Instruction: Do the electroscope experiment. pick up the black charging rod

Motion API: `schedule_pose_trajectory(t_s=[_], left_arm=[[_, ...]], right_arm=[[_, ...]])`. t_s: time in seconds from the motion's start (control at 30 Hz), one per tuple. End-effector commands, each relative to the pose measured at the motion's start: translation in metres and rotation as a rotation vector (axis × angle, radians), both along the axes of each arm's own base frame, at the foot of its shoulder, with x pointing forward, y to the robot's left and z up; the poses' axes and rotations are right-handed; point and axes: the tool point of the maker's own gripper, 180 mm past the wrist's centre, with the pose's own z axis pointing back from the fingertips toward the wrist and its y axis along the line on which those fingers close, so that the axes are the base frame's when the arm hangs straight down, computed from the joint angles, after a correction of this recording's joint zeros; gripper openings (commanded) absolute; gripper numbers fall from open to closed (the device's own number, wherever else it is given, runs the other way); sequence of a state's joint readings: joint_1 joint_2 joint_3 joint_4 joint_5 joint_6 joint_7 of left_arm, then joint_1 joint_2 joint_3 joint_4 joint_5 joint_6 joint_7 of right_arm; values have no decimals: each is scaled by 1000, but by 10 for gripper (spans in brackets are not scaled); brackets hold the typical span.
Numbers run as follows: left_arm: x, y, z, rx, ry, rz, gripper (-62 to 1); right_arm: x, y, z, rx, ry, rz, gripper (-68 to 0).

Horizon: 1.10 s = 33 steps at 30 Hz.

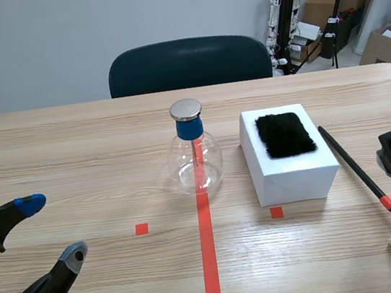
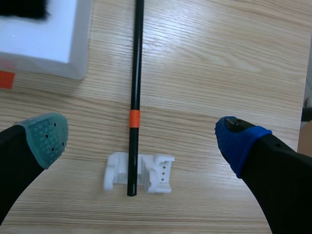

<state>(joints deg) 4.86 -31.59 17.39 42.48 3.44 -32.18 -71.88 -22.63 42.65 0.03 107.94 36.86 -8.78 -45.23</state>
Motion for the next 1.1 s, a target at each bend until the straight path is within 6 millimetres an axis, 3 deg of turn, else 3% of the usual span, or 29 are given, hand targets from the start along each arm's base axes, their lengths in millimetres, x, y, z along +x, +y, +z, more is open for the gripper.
schedule_pose_trajectory(t_s=[0.0, 0.37, 0.63, 0.87, 1.07], left_arm=[[5, 4, 11, -32, -39, 14, 14], [3, 11, 3, -69, -22, 58, 14], [2, 10, 2, -83, -20, 66, 14], [1, 11, 2, -87, -22, 68, 14], [1, 11, 1, -84, -20, 68, 14]], right_arm=[[9, -8, 6, -8, -20, -25, -54], [18, -18, -30, -36, 239, 3, -54], [40, -25, -43, -70, 287, -12, -54], [49, -7, -59, -52, 347, 17, -54], [45, 7, -70, -26, 394, 20, -54]])
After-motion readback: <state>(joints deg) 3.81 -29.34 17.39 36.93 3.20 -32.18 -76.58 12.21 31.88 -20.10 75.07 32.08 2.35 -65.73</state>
